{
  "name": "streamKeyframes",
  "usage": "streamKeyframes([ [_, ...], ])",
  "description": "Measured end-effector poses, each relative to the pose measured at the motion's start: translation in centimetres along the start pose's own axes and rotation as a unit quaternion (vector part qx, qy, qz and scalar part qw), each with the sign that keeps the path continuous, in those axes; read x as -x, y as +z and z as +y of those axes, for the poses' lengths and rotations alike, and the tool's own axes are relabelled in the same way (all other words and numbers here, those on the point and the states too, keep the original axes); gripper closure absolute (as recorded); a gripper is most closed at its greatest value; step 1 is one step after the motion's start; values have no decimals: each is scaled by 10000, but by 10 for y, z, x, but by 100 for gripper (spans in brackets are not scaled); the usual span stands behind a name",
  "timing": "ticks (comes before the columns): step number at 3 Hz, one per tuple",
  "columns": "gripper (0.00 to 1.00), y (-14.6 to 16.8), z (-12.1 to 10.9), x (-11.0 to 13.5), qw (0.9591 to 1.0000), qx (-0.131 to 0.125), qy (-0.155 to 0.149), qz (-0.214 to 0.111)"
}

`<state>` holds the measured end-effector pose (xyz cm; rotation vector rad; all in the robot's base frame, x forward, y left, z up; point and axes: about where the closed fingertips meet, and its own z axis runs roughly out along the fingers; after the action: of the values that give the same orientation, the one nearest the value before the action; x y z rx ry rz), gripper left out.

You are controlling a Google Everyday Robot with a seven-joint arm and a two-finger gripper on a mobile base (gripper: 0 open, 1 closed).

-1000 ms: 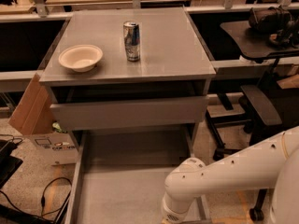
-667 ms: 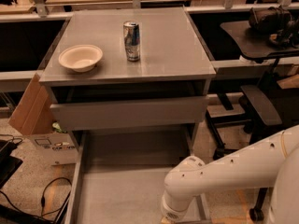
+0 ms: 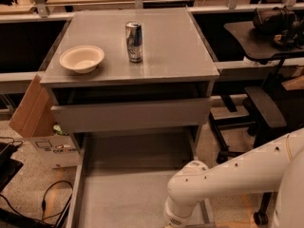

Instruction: Open middle drawer

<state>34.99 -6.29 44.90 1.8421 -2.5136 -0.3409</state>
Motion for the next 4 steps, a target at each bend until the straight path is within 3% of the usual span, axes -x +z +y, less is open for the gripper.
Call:
streamKeyframes([
  [1,25,0,0,0,10000,4,-3,4],
  [2,49,-28,-5,5,9998,-57,-156,109],
  [3,80,-141,-40,13,9985,-468,-264,39],
  [4,100,-232,-61,13,9968,-753,-277,-50],
])
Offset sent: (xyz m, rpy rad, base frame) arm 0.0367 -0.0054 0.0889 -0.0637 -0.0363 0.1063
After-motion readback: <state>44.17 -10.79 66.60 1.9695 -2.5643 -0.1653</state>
